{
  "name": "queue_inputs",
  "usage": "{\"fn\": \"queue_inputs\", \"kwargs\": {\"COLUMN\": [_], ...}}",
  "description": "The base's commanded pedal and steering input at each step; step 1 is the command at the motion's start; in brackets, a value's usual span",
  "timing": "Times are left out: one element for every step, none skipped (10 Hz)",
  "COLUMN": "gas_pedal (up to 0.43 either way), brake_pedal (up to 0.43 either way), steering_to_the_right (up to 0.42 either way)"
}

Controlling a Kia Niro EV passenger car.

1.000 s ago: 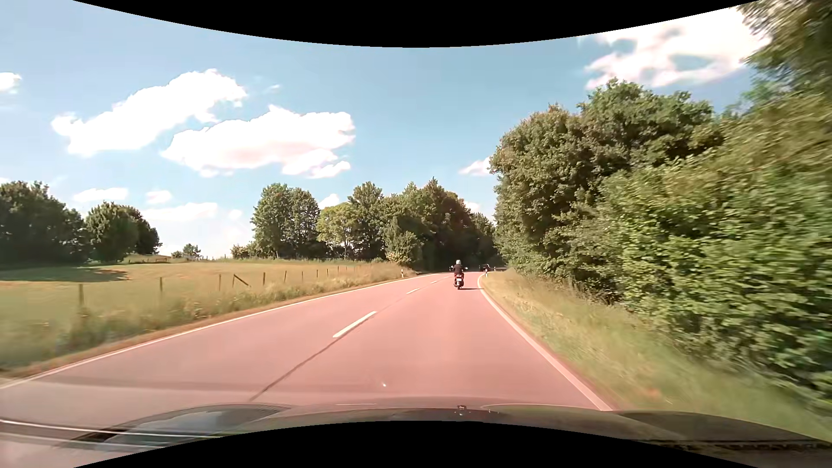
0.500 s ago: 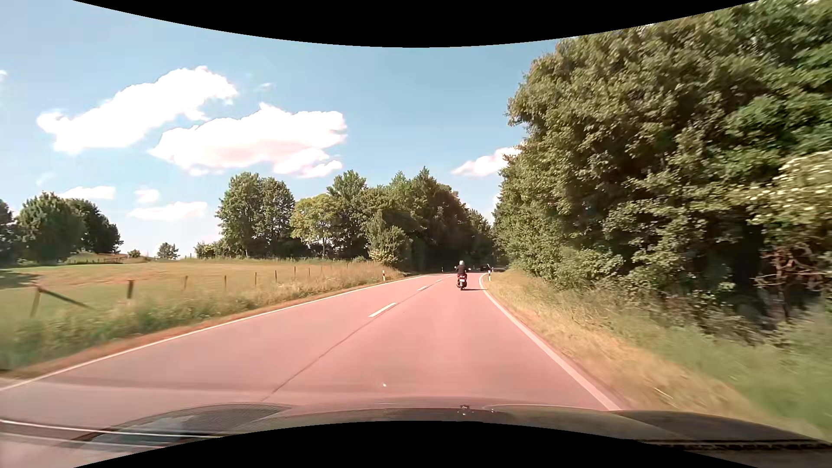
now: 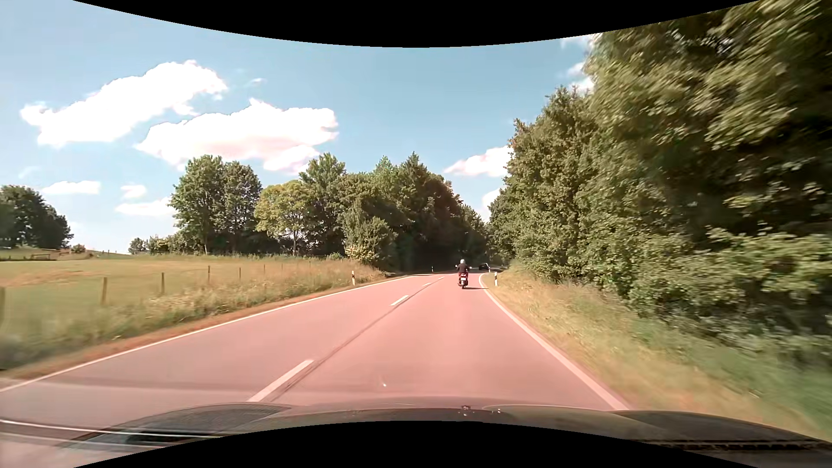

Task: Follow the waypoints while adhering to traffic rules and regulations

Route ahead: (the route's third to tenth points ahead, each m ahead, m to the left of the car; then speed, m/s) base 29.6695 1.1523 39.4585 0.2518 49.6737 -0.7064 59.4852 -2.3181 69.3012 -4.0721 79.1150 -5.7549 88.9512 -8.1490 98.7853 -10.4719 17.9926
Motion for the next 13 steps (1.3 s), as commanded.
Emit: {"fn": "queue_inputs", "kwargs": {"gas_pedal": [0.268,0.268,0.268,0.268,0.268,0.268,0.268,0.268,0.268,0.268,0.268,0.268,0.268], "brake_pedal": [0.012,0.012,0.012,0.006,0.012,0.012,0.006,0.012,0.012,0.012,0.012,0.012,0.012], "steering_to_the_right": [0.016,0.016,0.017,0.016,0.017,0.017,0.016,0.016,0.016,0.016,0.016,0.015,0.014]}}
